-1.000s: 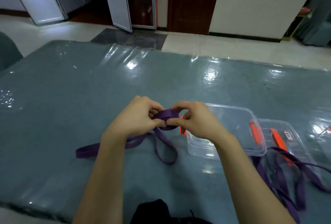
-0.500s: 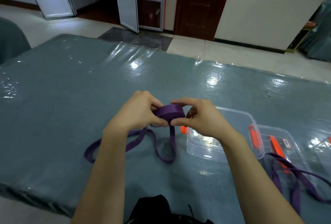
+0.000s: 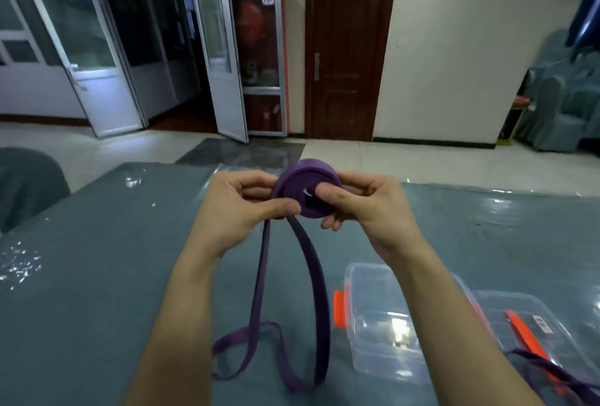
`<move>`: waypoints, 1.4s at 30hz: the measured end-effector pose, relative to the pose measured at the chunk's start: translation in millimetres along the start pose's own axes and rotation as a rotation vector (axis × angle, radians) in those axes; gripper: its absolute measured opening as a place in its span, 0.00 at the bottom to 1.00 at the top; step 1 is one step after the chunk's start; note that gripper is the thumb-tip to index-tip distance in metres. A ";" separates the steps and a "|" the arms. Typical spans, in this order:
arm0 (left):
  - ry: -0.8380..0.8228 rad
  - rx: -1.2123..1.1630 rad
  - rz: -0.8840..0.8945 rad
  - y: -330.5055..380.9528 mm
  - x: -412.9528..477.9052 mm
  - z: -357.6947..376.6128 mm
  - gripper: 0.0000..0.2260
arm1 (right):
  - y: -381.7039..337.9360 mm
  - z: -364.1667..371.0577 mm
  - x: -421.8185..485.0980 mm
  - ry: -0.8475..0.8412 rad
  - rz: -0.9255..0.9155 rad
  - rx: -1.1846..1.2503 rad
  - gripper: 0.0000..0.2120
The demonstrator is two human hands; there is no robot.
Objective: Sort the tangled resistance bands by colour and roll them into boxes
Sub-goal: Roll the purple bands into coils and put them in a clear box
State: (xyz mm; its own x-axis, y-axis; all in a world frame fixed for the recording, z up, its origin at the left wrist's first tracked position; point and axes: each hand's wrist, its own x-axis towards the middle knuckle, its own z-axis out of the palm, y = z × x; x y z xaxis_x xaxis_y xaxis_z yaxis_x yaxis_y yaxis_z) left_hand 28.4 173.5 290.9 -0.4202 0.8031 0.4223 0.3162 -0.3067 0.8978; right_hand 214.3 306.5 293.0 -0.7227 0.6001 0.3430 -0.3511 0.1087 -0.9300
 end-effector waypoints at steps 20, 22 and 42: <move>-0.372 0.765 0.063 110.4 87.7 -36.4 0.14 | -70.2 10.9 57.4 -0.074 -0.189 -0.587 0.13; -0.352 0.829 0.088 116.7 89.9 -36.2 0.14 | -68.9 11.6 62.2 -0.092 -0.187 -0.603 0.10; -0.138 0.074 0.057 85.7 108.9 -37.6 0.29 | -56.0 1.6 73.8 0.064 -0.056 0.236 0.24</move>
State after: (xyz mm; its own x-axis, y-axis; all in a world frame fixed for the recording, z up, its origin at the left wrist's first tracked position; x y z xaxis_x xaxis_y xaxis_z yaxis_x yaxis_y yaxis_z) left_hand -22.3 215.5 418.6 -0.2804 0.8495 0.4469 0.4002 -0.3197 0.8588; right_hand 179.7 343.4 370.6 -0.6616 0.6483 0.3769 -0.5244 -0.0408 -0.8505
